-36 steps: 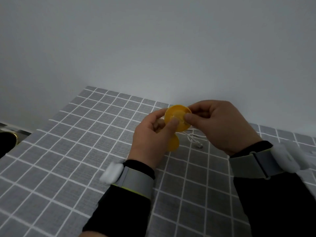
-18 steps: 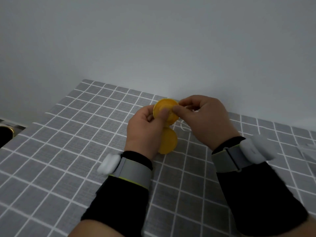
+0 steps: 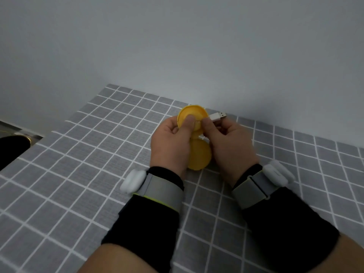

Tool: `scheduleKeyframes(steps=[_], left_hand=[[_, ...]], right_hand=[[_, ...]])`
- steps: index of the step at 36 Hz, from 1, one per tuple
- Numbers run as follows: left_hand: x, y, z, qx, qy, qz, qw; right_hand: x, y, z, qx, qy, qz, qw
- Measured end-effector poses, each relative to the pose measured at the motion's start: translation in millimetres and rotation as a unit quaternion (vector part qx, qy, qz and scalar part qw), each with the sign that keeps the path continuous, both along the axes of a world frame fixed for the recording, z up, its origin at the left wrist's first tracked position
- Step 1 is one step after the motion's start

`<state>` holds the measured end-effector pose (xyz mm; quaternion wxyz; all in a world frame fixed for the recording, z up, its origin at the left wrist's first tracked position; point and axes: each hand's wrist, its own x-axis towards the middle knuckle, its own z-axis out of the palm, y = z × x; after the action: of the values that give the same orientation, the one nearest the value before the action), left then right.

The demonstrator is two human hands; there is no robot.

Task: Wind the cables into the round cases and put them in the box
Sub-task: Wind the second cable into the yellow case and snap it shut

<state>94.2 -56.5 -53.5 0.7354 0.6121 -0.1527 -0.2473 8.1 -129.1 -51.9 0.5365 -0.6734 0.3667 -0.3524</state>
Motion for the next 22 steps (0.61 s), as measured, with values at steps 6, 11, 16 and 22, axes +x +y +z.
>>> scheduleKeyframes(steps=[6,11,16,22], left_hand=[[-2.8,0.7,3.1,-0.028,0.019,-0.018,0.999],[-3.7,-1.6,1.0,-0.046,-0.008,-0.048,0.998],[-2.6,-2.0,-2.4,0.012,-0.065,-0.069,0.995],[-2.2,-0.5,-6.3,0.015,-0.091,-0.062,0.994]], right_hand=[[-1.6,-5.8,0.5,-0.027,-0.014,0.019,0.999],[-8.0,-20.5,2.1,-0.055,0.001,0.057,0.997],[-15.3,-32.8,1.4,-0.091,0.01,0.096,0.991],[-15.0,-34.8,-1.9,-0.12,0.02,0.094,0.988]])
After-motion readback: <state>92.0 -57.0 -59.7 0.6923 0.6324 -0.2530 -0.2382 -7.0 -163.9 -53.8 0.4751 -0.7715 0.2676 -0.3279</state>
